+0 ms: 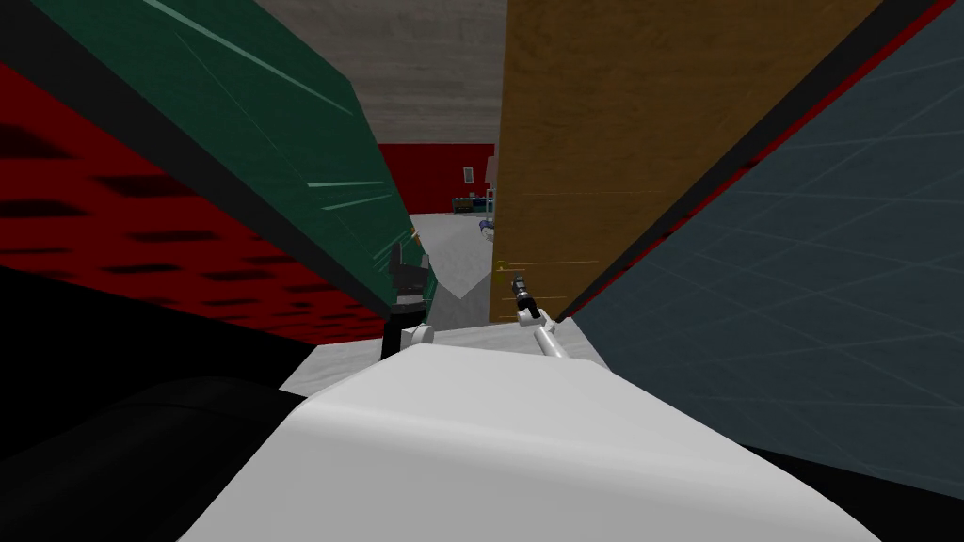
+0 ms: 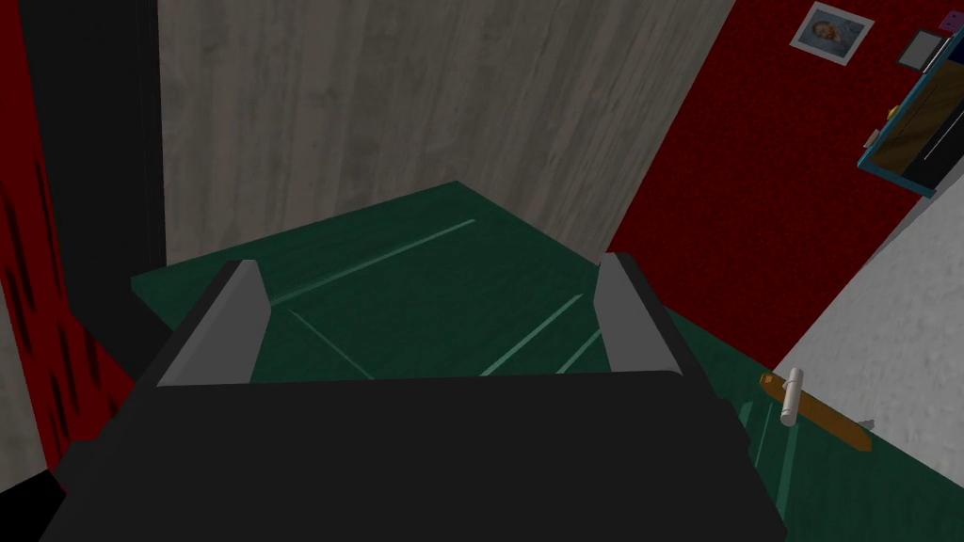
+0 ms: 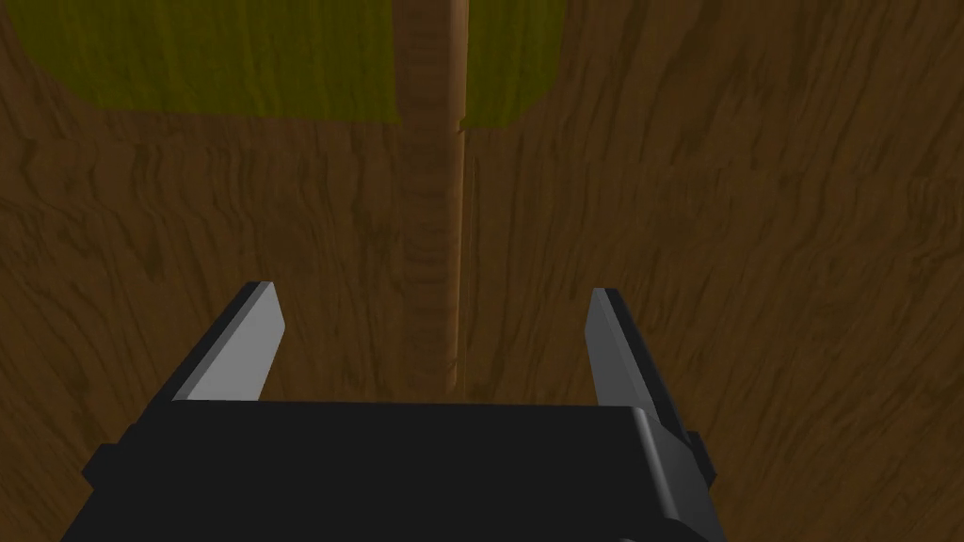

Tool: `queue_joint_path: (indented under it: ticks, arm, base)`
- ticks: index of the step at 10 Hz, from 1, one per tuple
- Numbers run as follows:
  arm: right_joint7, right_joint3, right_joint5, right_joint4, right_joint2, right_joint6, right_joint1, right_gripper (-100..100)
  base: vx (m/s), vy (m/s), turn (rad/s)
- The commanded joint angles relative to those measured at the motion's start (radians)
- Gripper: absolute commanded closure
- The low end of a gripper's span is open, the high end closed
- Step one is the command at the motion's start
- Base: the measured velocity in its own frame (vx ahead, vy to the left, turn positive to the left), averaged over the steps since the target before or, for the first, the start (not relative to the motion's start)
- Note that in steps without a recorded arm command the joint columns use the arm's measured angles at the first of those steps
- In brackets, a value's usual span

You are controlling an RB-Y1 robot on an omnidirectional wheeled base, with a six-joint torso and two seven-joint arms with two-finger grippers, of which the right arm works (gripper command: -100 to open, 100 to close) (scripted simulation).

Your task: Push the door open

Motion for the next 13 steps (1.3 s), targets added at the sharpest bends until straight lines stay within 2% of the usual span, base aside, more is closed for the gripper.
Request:
queue_joint_path:
  ticks: [1, 3, 4, 5, 10, 13]
  arm:
    - [0.001, -0.004, -0.001, 0.004, 0.003, -0.002, -0.002, -100]
    - [0.002, -0.009, -0.002, 0.01, 0.013, -0.004, -0.005, -100]
    - [0.002, -0.008, -0.002, 0.009, 0.01, -0.003, -0.004, -100]
    - [0.002, -0.008, -0.002, 0.009, 0.01, -0.003, -0.004, 100]
    - [0.002, -0.008, -0.002, 0.009, 0.01, -0.003, -0.004, 100]
    - [0.007, -0.028, -0.005, 0.013, 0.002, -0.002, -0.004, 100]
  base:
    - [0.23, 0.029, 0.026]
    - [0.202, 0.05, 0.023]
    - [0.078, 0.028, 0.001]
    - [-0.008, -0.004, -0.001]
    - [-0.015, -0.005, 0.002]
    - [0.123, 0.047, -0.031]
